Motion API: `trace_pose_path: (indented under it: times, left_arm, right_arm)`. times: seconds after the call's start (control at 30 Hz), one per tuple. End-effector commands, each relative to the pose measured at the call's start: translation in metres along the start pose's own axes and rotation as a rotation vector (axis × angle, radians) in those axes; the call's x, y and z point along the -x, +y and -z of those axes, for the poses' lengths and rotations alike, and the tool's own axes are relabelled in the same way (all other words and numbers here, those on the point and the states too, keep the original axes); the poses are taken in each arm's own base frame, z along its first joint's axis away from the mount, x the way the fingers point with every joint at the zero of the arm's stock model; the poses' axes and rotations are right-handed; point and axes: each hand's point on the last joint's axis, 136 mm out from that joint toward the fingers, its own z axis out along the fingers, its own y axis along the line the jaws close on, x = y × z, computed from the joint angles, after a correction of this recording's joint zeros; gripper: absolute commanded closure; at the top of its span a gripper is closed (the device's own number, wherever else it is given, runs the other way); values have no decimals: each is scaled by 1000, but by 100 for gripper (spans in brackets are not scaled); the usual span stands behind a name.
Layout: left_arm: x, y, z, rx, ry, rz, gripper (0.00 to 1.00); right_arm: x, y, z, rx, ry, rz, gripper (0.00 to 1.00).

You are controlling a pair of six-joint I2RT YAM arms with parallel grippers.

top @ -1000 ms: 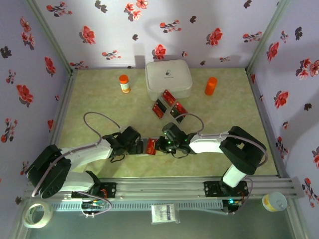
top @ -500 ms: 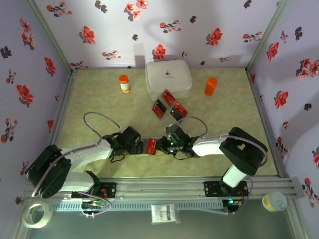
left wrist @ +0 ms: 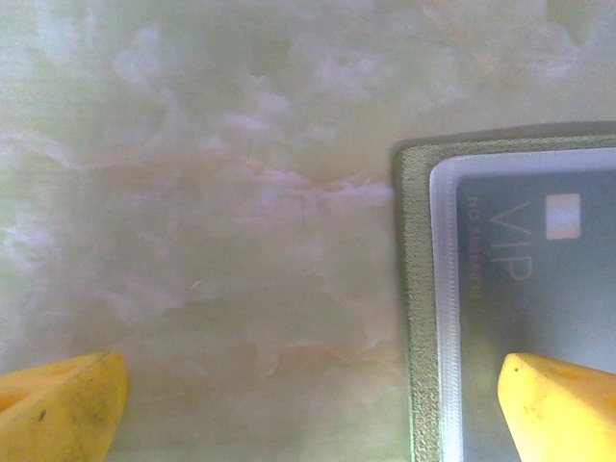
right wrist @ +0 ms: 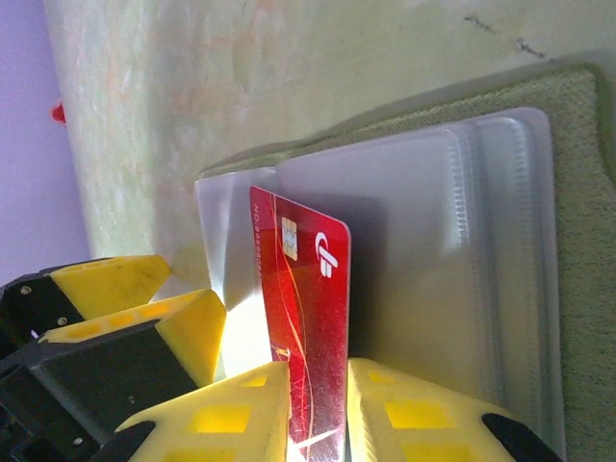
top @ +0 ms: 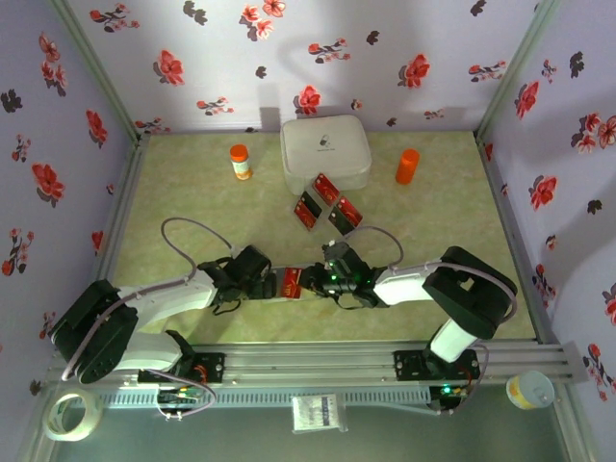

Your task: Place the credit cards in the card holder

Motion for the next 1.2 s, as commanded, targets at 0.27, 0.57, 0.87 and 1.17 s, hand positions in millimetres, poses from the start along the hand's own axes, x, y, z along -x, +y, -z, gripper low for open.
trace_pose_path:
  times: [0.27, 0.57, 0.87, 1.17]
  left_arm:
    - [-4, 5, -3, 11, 12, 7, 1]
    - [-4, 4, -3, 9, 11, 8, 1]
    - [-4, 4, -4, 9, 13, 7, 1]
    - [-5, 4, -5, 8, 15, 7, 1]
  right_arm:
    - [2, -1, -2, 30, -12, -28, 83]
    - [3, -8, -1, 13, -20, -40, 100]
    - [4, -11, 4, -9, -14, -31, 100]
    - [-2, -13, 4, -56, 51, 17, 100]
